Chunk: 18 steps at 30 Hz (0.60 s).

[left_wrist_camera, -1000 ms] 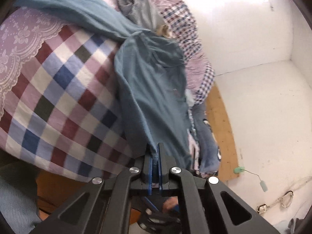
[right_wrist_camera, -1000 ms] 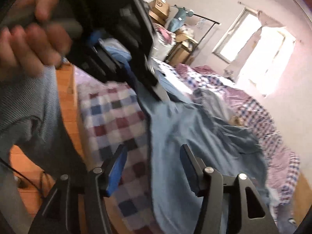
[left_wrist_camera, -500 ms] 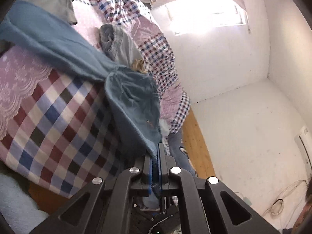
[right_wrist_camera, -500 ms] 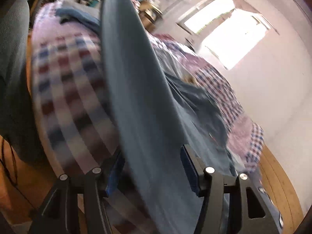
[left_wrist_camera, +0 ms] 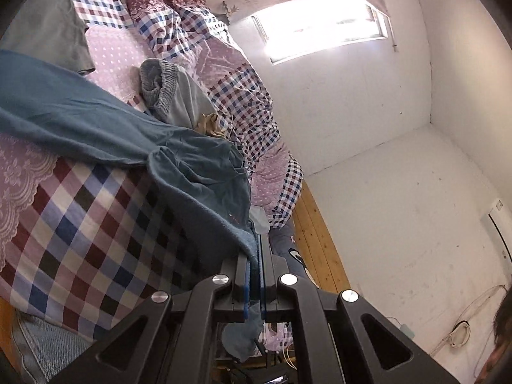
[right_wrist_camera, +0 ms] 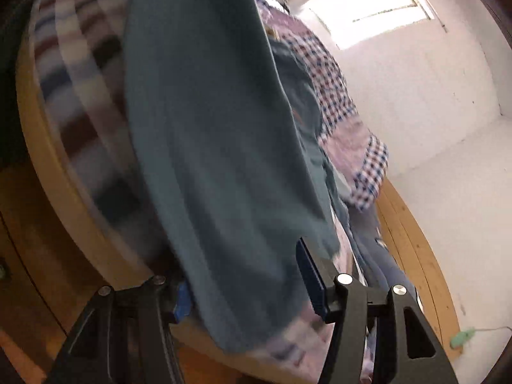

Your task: Fold clothes

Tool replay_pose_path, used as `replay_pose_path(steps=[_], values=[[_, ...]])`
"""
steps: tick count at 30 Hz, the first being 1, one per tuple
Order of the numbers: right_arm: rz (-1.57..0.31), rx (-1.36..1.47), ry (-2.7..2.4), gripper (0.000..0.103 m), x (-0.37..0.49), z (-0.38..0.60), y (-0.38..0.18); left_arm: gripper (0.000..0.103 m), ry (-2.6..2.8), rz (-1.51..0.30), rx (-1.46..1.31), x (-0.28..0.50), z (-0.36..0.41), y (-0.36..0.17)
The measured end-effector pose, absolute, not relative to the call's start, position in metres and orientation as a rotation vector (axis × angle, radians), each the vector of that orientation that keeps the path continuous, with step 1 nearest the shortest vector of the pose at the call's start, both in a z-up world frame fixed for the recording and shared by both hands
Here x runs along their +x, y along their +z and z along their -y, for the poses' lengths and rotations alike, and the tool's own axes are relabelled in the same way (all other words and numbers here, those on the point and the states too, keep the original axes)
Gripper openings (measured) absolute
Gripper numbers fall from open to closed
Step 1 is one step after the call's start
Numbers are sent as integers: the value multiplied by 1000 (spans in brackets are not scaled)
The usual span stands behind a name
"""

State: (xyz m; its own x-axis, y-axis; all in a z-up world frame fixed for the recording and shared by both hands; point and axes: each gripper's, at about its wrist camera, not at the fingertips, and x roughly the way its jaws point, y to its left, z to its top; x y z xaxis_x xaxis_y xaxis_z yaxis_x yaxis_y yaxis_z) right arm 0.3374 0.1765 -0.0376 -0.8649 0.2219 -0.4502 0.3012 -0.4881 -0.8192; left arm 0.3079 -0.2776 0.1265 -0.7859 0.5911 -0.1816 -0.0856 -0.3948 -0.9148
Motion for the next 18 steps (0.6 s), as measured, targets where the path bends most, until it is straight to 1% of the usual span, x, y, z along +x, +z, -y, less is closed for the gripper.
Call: replay_pose_path(steps=[4,6,7,11,13,15,16,17,18], values=[[-1593,809,-2564,60,343,-197,-32,2,2216,1396,-706,308,276,127],[-1621,793,-2549,57,347,-201,-31,2,2218,1395,-717,310,277,125],[-1645,786,-2532,54,349,-203,-32,2,2220,1399,-722,309,277,124],[-1707,770,-2473,33,355,-205,-33,2,2225,1402,-735,309,278,120],[-1719,769,-2471,30,354,-207,-33,2,2227,1403,-742,308,278,118],[-1714,783,-2455,21,356,-208,-32,2,2229,1403,-749,308,278,117],[-1719,793,-2441,8,357,-208,-32,2,2230,1401,-755,307,278,116],[-1717,806,-2430,0,358,-209,-31,2,2233,1400,-761,307,278,116],[-1715,819,-2418,0,360,-210,-31,2,2235,1401,-768,307,278,115]])
